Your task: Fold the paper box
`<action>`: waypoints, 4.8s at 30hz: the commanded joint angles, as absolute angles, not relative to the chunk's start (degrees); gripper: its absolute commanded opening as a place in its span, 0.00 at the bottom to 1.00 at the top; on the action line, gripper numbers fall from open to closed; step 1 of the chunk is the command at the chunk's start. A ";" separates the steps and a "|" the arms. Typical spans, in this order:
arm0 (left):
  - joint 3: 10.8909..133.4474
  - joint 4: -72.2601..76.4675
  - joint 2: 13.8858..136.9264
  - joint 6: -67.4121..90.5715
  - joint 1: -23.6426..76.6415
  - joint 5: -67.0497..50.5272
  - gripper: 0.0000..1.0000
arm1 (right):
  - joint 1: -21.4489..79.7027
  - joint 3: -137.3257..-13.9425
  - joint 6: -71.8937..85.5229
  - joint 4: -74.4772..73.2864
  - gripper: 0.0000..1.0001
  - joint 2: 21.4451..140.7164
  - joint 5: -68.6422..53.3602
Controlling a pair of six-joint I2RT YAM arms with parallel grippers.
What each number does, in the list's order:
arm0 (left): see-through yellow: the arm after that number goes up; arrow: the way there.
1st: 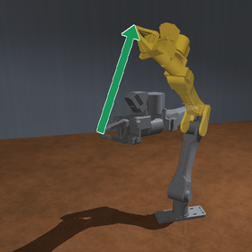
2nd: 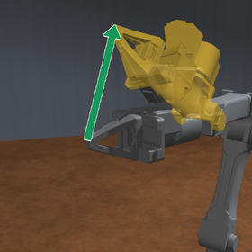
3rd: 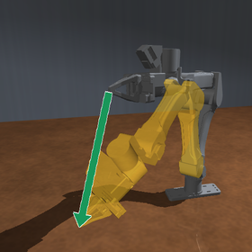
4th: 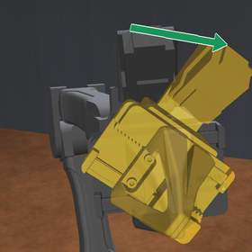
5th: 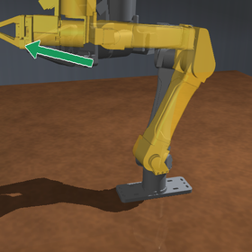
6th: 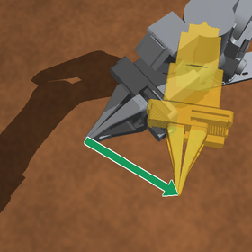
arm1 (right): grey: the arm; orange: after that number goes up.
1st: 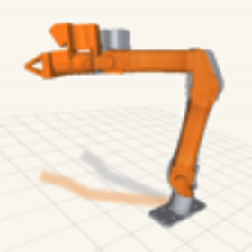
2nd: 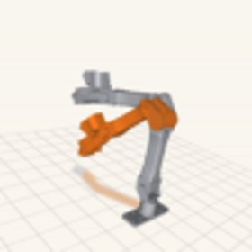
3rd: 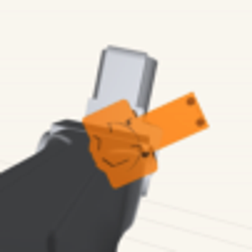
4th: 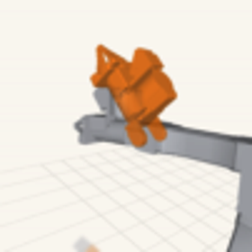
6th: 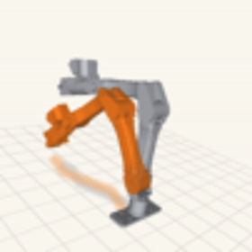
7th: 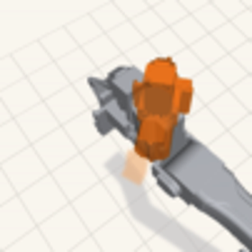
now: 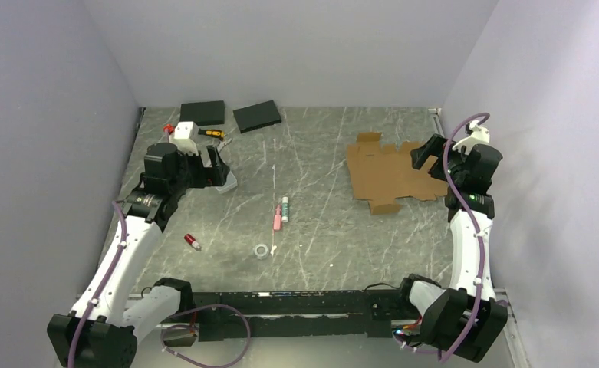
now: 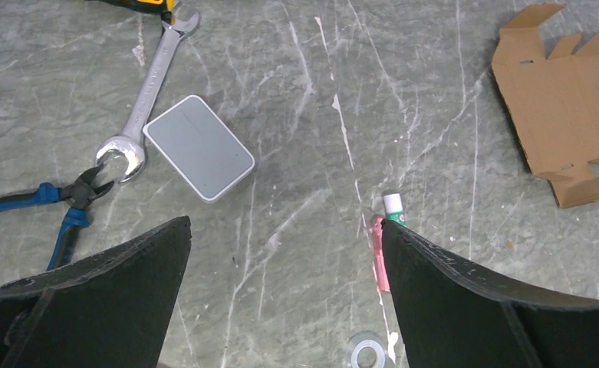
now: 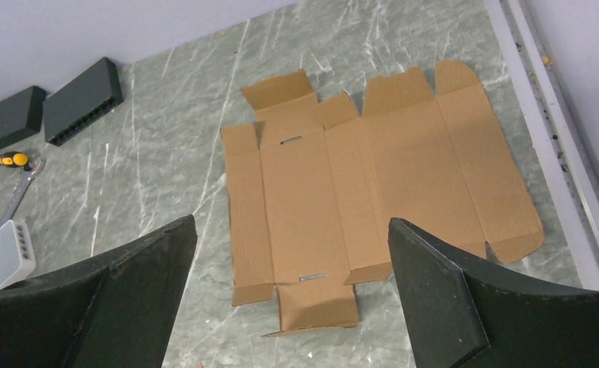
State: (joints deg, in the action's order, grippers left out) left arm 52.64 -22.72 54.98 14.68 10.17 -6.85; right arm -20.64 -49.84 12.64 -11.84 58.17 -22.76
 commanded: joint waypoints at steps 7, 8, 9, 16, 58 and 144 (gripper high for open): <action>55.75 -20.61 55.50 15.21 10.07 -13.86 0.99 | -20.81 -50.40 12.52 -8.52 1.00 58.36 -26.85; 55.87 -20.76 55.62 15.33 9.88 -14.28 0.99 | -20.83 -49.92 11.30 -8.01 1.00 58.19 -28.22; 56.09 -21.01 55.70 15.30 9.71 -14.64 0.99 | -20.77 -49.08 9.77 -7.11 1.00 57.83 -29.73; 55.31 -19.97 55.53 15.62 9.06 -18.42 0.99 | -16.06 -48.22 -14.58 -13.79 1.00 60.18 -48.01; 56.78 -19.97 60.89 18.14 4.42 -29.18 0.99 | 19.07 -58.22 -30.02 -25.77 0.65 94.16 -0.20; 55.55 13.97 106.46 58.47 37.74 -21.77 0.00 | 39.49 -58.97 -57.46 -52.36 0.50 81.47 -34.61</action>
State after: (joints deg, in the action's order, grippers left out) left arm 58.24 9.61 110.43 60.58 37.45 -24.75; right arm 41.82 -55.46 -54.57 -48.05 83.37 -29.58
